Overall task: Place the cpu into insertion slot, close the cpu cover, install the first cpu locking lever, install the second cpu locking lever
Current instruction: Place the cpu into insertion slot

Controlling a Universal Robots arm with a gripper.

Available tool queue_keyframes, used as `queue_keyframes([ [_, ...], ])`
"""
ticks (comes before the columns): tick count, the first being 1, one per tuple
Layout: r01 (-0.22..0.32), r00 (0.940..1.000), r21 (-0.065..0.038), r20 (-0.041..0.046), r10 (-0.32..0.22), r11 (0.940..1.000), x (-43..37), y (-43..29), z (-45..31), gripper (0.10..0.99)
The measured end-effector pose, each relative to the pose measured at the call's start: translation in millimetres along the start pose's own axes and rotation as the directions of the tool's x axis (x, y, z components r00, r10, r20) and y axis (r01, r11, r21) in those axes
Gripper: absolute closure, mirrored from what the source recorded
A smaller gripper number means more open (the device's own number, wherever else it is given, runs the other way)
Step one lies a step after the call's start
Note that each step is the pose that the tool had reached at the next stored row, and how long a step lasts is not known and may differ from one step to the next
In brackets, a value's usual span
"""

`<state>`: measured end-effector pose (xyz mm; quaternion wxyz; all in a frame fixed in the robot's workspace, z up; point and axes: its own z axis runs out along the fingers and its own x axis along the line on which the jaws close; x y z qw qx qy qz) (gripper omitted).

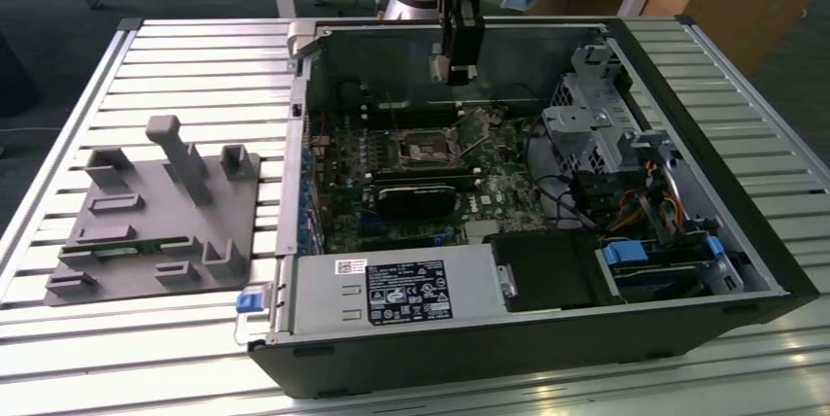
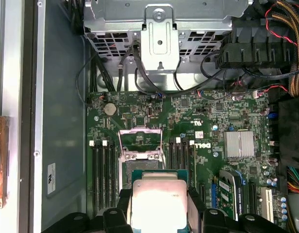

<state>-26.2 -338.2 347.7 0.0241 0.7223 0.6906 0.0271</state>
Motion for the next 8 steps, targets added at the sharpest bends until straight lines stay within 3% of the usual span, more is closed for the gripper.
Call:
queue_keyframes([
  [8,0.036,0.9993,0.000,-0.0025,-0.036,0.9993,-0.2,-2.1,2.1,0.549],
])
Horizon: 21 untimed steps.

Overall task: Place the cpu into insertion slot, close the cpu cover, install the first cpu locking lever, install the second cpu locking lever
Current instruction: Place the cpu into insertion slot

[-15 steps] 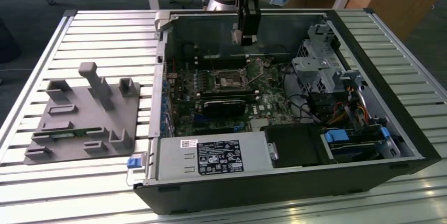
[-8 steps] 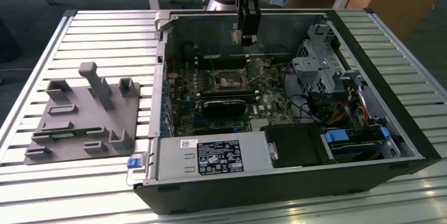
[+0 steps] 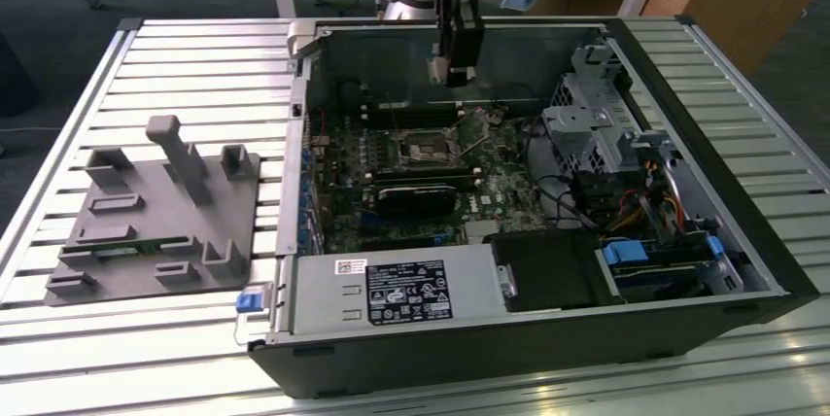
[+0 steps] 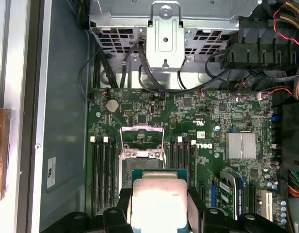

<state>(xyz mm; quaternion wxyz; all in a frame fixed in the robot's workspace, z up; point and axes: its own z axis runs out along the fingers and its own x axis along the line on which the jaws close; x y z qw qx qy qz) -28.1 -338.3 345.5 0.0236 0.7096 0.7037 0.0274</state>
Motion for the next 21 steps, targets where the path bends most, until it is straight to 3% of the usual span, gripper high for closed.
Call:
queue_keyframes([
  [7,0.041,0.9992,0.000,-0.0029,-0.041,0.9992,0.3,-2.2,1.7,0.549],
  [13,0.045,0.9990,0.000,-0.0032,-0.045,0.9990,2.2,-3.1,4.6,0.549],
  [21,0.045,0.9990,0.000,-0.0032,-0.045,0.9990,7.4,-7.2,13.6,0.549],
])
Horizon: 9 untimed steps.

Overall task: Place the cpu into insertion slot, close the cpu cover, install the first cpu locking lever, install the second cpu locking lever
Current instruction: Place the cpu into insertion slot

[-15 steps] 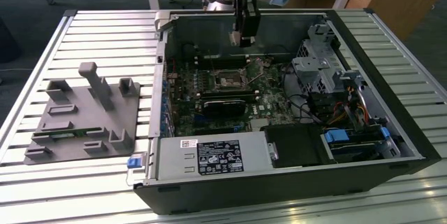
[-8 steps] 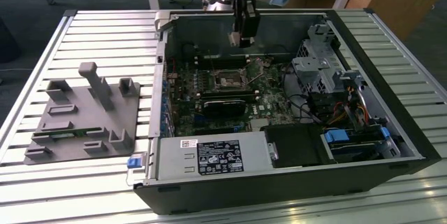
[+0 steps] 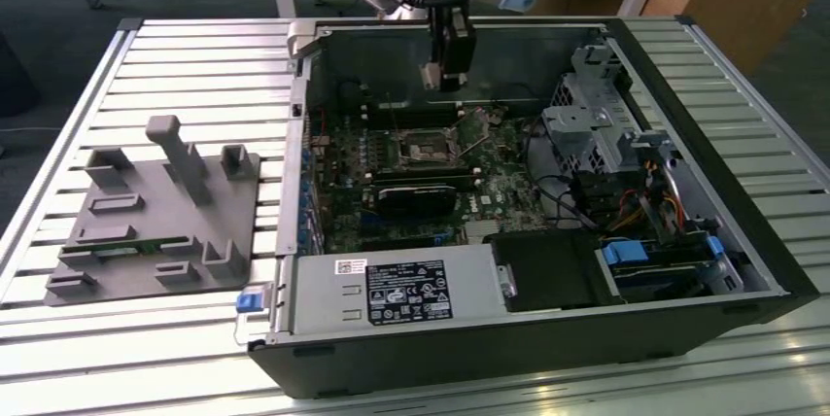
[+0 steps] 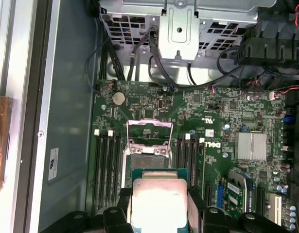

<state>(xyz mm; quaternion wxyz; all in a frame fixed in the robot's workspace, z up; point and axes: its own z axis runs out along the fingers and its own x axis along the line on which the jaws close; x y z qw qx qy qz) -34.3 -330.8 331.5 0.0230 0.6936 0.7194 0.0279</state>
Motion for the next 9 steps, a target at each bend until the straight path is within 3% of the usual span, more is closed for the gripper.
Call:
queue_keyframes([
  [9,0.000,1.0000,0.000,-0.0004,0.000,1.0000,0.7,-0.5,4.3,0.549],
])
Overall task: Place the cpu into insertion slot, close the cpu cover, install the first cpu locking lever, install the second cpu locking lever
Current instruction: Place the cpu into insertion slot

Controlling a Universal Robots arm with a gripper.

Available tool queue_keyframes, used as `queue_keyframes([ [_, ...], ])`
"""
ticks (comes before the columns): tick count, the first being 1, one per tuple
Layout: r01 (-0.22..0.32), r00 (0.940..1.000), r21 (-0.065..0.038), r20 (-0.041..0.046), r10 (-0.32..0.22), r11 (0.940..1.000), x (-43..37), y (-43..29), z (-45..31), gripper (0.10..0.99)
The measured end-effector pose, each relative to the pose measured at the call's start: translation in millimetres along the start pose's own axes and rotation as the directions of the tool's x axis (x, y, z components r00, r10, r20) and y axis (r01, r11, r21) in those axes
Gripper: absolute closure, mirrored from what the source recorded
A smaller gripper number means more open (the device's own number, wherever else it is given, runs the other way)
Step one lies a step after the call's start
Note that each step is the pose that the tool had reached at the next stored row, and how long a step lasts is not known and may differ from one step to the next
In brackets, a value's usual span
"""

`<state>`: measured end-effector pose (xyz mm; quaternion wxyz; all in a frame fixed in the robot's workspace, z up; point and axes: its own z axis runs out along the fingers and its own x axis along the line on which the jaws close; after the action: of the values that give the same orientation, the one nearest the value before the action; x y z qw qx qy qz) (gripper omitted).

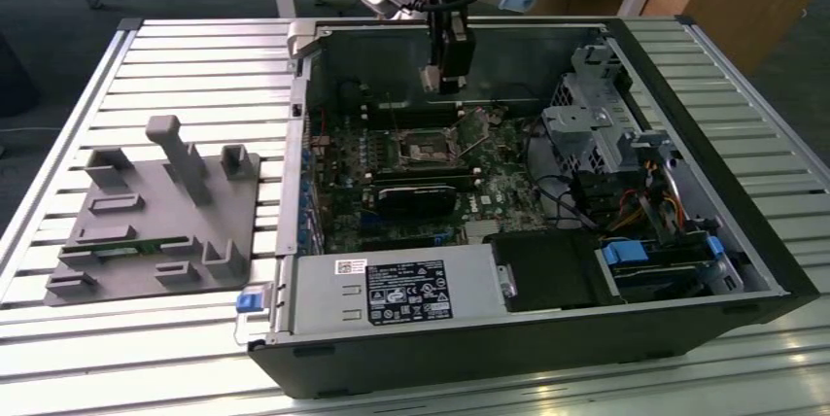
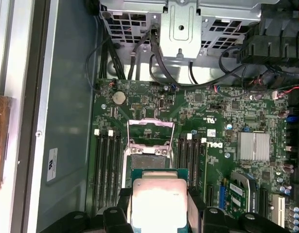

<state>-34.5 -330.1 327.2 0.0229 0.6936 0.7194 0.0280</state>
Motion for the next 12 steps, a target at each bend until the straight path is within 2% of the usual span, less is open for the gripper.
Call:
queue_keyframes([
  [12,0.000,1.0000,0.000,-0.0001,0.000,1.0000,0.0,-0.2,2.5,0.549],
])
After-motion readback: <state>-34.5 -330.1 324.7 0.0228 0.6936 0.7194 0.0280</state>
